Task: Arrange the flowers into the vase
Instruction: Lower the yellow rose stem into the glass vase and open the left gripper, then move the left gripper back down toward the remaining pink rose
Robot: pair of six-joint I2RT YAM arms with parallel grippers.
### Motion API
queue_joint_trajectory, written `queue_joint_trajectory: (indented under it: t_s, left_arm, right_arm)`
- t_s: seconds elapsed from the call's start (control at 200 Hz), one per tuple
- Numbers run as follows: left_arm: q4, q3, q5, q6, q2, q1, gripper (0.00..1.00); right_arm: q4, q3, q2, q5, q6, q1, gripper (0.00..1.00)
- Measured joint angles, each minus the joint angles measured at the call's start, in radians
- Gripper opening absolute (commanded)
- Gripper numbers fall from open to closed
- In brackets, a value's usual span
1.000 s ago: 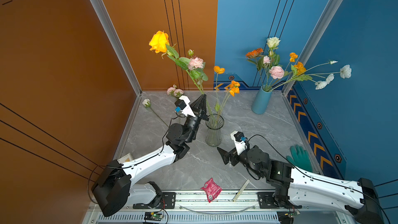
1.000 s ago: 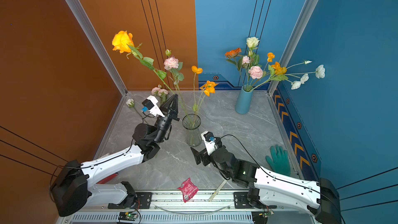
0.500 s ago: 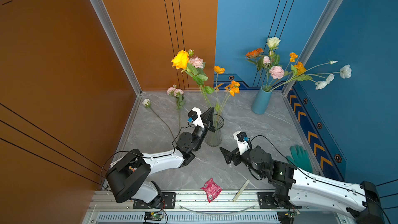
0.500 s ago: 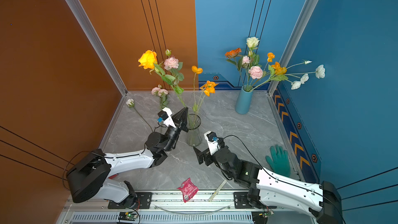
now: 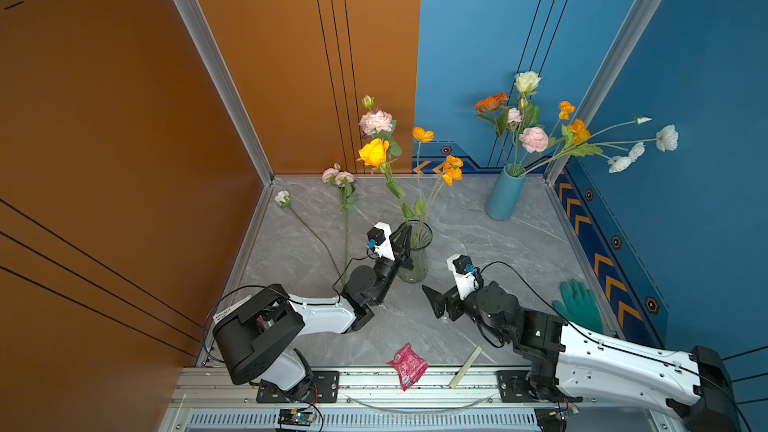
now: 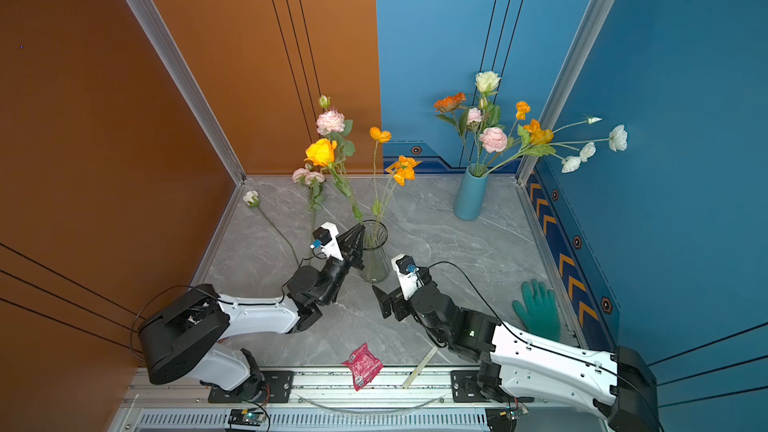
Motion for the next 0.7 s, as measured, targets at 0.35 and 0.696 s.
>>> queue_joint_trajectory:
  t_s: [0.35, 0.696]
  left_arm:
    - [0.0, -0.051, -0.031, 0.005, -0.035, -0.019, 0.27]
    - [-0.226, -0.106, -0.059, 0.032, -0.306, -0.03, 0.58]
  right_arm:
    - [0.019, 0.0, 0.043, -0.018, 0.0, -0.001, 1.0]
    - [0.049, 0.0, 0.056, -0.019, 0.001, -0.001, 1.0]
